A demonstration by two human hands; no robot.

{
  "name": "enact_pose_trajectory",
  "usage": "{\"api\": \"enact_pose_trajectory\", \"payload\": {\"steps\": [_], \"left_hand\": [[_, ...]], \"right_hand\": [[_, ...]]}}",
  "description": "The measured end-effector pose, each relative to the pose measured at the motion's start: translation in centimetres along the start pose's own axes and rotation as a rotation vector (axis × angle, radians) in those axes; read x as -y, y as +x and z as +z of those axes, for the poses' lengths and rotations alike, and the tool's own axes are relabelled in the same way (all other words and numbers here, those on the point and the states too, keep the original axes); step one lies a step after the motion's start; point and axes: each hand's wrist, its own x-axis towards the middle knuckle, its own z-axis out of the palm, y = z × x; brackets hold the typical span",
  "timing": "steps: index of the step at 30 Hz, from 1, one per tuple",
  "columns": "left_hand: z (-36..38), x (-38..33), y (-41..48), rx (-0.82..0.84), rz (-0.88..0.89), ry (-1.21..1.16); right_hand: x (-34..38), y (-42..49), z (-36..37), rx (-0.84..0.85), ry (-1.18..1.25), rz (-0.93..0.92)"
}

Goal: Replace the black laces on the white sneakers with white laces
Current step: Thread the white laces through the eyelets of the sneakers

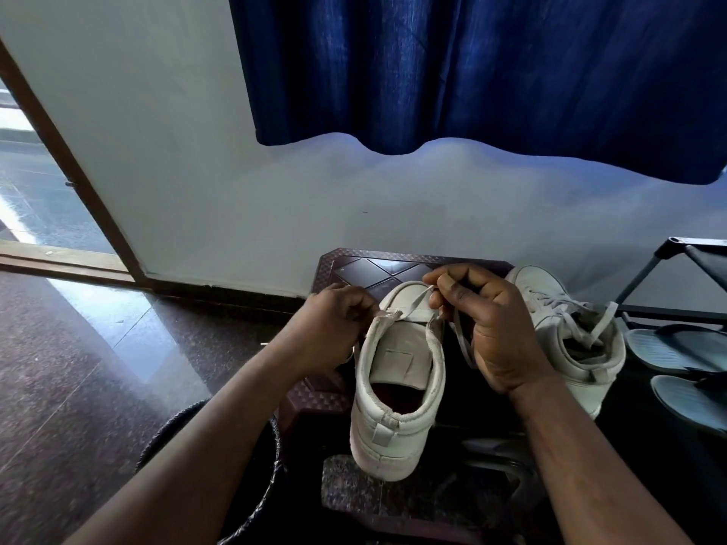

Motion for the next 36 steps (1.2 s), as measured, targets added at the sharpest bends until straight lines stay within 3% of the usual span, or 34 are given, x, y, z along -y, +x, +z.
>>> {"api": "enact_pose_trajectory", "payload": {"steps": [4, 9, 12, 15, 19, 25, 29, 31, 34, 36], "left_hand": [[0.1, -0.1, 0.2, -0.009, -0.040, 0.057], [-1.3, 0.1, -0.6, -0.151, -0.223, 0.628], [-1.5, 0.5, -0.7, -0.116, -0.244, 0.535], [-1.3, 0.5, -0.3, -0.111, -0.117, 0.267], [-0.4, -0.6, -0.3, -0.046, -0.046, -0.064], [0.2, -1.5, -0.1, -0.015, -0.091, 0.004], [-0.7, -0.6, -0.5, -0.078, -0.200, 0.524], [-1.2, 0.0, -0.7, -0.084, -0.249, 0.665], [-1.4, 0.3, -0.7, -0.109, -0.241, 0.552], [-1.3, 0.1, -0.5, -0.109, -0.160, 0.328]], "right_hand": [[-0.3, 0.1, -0.4, 0.000, -0.048, 0.009], [0.0, 0.0, -0.8, -0.040, -0.156, 0.021], [0.1, -0.1, -1.1, -0.043, -0.377, -0.021], [0.0, -0.2, -1.2, -0.050, -0.624, -0.068], [-0.4, -0.1, -1.2, -0.083, -0.721, -0.096], [-0.2, -0.2, -0.9, -0.035, -0.548, -0.032], [0.1, -0.3, -0.9, -0.027, -0.323, 0.003], [0.4, -0.2, -1.0, -0.050, -0.204, 0.007], [0.8, 0.0, -1.3, -0.059, -0.077, -0.035], [0.9, -0.1, -1.3, -0.053, -0.041, -0.062]]}}
